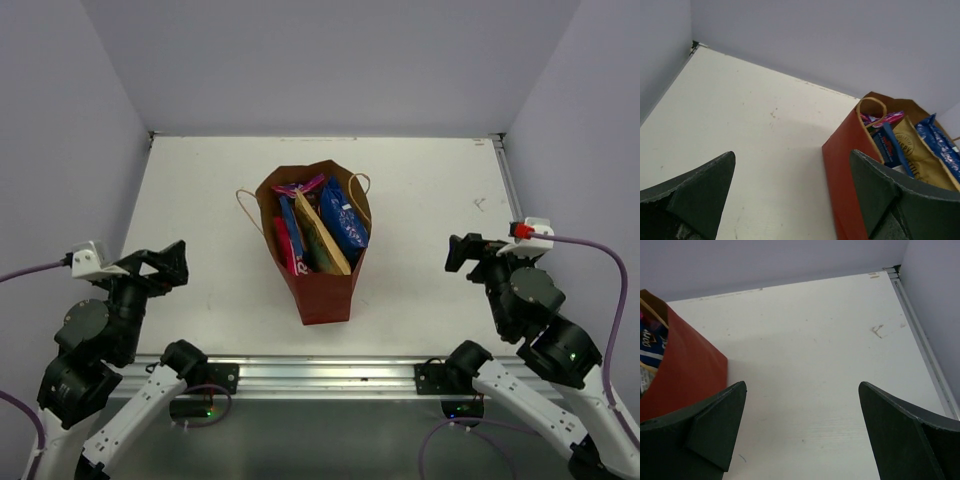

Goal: Place the snacks into the paper bag
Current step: Reset both arms

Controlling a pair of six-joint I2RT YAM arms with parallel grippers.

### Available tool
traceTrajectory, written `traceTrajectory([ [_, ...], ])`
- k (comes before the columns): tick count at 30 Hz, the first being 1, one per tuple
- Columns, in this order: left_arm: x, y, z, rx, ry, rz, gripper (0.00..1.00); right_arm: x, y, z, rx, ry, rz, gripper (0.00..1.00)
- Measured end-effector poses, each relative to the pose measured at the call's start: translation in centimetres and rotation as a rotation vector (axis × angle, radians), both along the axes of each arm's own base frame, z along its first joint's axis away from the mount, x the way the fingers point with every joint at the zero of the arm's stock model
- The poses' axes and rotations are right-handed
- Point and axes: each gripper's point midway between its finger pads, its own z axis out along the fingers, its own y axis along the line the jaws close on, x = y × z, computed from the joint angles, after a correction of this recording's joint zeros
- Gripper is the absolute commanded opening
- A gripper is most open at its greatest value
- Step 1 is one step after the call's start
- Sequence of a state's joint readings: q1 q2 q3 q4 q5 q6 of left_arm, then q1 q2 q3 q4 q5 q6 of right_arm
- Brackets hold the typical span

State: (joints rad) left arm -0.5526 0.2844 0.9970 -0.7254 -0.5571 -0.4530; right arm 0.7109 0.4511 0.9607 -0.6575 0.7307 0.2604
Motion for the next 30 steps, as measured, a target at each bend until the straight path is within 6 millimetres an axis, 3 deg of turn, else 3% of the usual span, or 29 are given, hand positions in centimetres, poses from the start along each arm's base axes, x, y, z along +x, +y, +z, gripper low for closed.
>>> traceTrajectory([
  [3,-0.1,0.8,-3.0,0.015,0.025,0.039,1.00,-0.4,-0.7,-2.3,-0.024,0.023,-0.017,0.98],
  [6,0.0,1.2,-4.4,0.024,0.034,0.065,1.00,-0.6,-0.9,-3.5,-0.040,0.039,-0.018,0.98],
  [23,3.5,1.1,-6.6,0.135,0.052,0.157,1.00,-0.8,-1.2,-3.3,-0.046,0.018,-0.014,0.98],
  [30,4.8,1.9,-7.4,0.177,0.076,0.207,1.00,-0.8,-1.0,-3.3,-0.047,0.019,-0.007,0.98],
])
